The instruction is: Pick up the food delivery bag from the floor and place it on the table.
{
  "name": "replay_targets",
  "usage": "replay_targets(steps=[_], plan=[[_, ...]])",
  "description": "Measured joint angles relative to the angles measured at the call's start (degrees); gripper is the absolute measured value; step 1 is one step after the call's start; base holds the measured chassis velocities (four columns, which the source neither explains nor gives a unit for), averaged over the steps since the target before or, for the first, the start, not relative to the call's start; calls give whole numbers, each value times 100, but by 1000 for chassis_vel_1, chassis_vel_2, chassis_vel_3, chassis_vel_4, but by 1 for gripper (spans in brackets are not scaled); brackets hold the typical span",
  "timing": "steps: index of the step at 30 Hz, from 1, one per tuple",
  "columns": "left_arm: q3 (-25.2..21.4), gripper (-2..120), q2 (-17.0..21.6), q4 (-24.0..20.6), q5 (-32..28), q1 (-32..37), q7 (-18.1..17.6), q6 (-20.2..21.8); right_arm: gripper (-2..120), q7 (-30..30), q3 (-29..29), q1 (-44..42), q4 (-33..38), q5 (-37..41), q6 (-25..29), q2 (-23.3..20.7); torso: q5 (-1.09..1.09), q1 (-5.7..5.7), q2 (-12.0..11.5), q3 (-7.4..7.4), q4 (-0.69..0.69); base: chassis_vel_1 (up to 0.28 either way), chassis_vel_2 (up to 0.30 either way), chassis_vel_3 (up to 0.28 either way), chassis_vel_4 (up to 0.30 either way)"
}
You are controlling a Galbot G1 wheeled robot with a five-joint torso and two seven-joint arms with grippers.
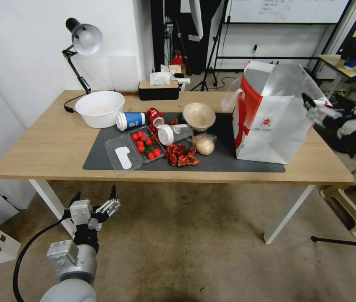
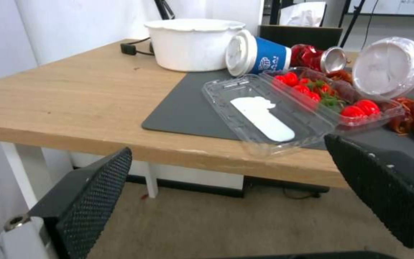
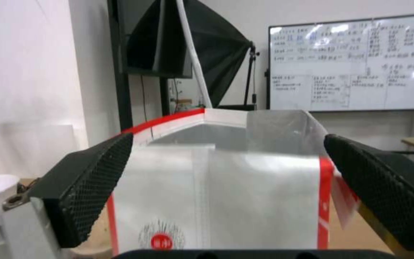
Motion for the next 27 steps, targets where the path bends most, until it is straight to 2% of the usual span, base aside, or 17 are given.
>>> replay_targets(steps=[1,2,5,6,9,10,13,14,15,17,27], plan=[[-15,100,-1,-4,-3,1,4,11,100,-193,63,-241,114,-377,135,76,1,0,0,0,1,0,0,0,0],[-15,100,-1,-4,-3,1,4,11,100,-193,63,-241,114,-377,135,76,1,0,0,0,1,0,0,0,0],[-49,100,-4,6,-3,-1,15,3,100,-639,228,-1092,424,-1367,841,402,0,0,0,0,-1,0,0,0,0],[-49,100,-4,6,-3,-1,15,3,100,-639,228,-1092,424,-1367,841,402,0,0,0,0,-1,0,0,0,0],[-52,100,-4,62,-4,-11,16,-53,100,-780,433,-1919,614,-2041,1448,835,0,0,0,-1,0,0,0,0,0],[-52,100,-4,62,-4,-11,16,-53,100,-780,433,-1919,614,-2041,1448,835,0,0,0,-1,0,0,0,0,0],[-32,100,4,183,7,-66,54,-141,100,-949,414,-2856,745,-2729,2000,1430,0,0,0,-1,-1,0,0,0,0],[-32,100,4,183,7,-66,54,-141,100,-949,414,-2856,745,-2729,2000,1430,0,0,0,-1,-1,0,0,0,0],[-18,100,4,211,10,-84,66,-149,100,-1019,300,-3100,739,-2998,2144,1756,1,0,1,-1,-2,0,0,0,0],[-6,100,-9,253,13,-109,93,-164,100,-1136,123,-3315,679,-3249,2312,2121,1,-1,0,-1,-1,0,0,0,0],[7,100,-20,313,42,-128,137,-178,100,-1224,-30,-3401,611,-3338,2400,2417,-1,0,0,-1,-1,0,0,0,0]])
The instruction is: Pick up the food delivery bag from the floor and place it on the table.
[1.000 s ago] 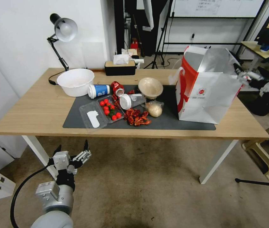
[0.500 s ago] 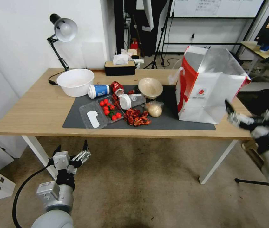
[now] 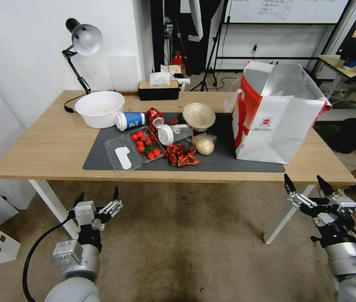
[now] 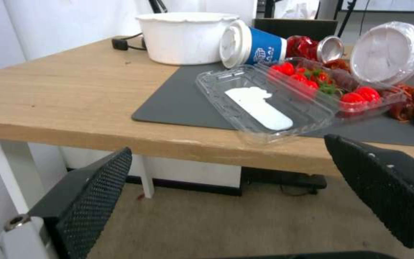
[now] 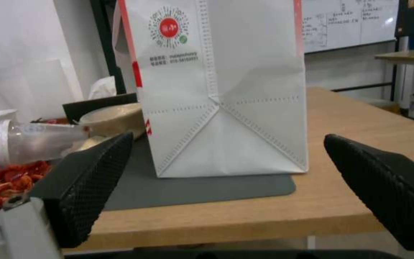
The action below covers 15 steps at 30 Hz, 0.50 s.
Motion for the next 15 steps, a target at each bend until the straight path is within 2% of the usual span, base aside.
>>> replay_targets(steps=[3,15], plan=[[16,100,-8,19,16,-6,33,-1,100,-62,-126,-5,-101,-84,41,221,1,0,0,0,1,0,0,0,0],[-6,100,-1,74,15,-18,87,-4,100,-187,-422,99,-331,-120,122,481,1,0,0,1,1,0,0,0,0]])
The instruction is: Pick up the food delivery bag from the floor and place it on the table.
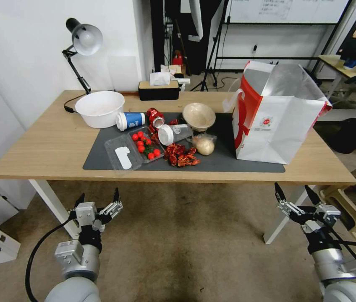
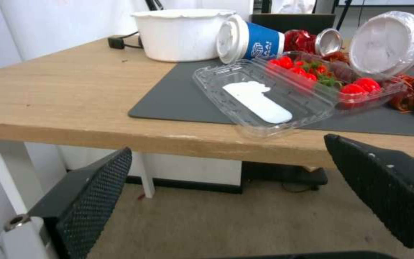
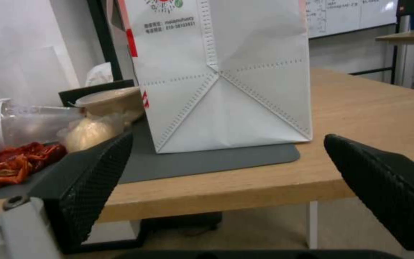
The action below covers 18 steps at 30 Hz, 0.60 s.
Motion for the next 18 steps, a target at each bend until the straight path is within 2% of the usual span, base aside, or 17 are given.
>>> replay_targets(steps=[11,18], plan=[[2,100,-20,85,84,-19,72,4,100,-61,-248,125,-271,-120,22,185,2,0,0,0,0,0,0,0,0],[18,100,-13,114,99,-47,98,1,100,165,-339,204,-353,-315,16,228,2,0,0,0,0,0,0,0,0]])
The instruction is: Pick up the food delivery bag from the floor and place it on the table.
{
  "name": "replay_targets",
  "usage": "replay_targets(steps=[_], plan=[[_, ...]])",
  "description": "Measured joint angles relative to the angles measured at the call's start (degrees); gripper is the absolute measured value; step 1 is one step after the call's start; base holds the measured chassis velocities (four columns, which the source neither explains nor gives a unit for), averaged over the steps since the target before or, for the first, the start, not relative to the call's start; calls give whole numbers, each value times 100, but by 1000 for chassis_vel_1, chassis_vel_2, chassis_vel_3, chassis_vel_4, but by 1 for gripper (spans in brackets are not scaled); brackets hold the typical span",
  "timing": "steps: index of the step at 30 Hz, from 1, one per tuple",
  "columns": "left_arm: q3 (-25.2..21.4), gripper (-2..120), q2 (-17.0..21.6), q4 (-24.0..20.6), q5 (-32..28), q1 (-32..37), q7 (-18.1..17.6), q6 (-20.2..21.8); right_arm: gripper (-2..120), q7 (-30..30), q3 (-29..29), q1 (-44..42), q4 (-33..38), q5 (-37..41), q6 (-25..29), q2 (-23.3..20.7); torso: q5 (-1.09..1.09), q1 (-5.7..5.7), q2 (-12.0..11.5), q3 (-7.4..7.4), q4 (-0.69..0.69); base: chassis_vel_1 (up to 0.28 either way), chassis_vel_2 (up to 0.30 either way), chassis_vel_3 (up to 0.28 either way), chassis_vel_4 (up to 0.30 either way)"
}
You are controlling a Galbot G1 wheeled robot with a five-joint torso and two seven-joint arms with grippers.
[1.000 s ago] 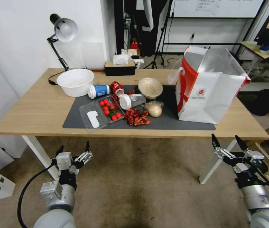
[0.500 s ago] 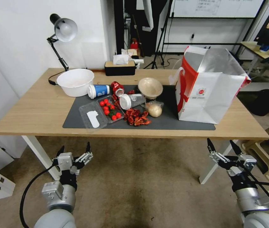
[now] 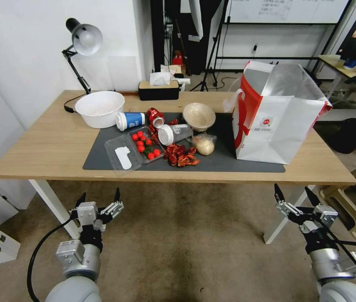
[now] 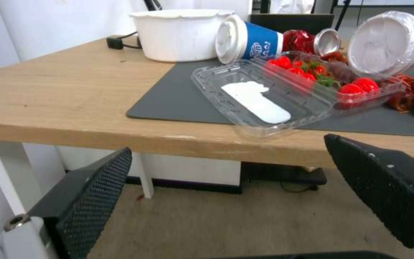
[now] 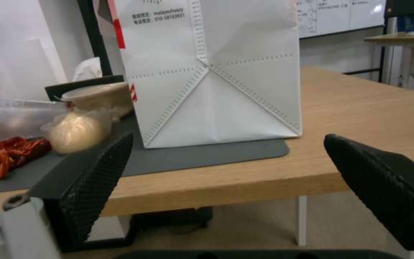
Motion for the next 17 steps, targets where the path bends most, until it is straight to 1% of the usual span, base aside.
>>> replay_targets(steps=[17], plan=[[3,100,2,0,-5,-1,-5,0,100,6,0,1,0,2,-9,-6,0,0,0,0,0,0,0,0,0]])
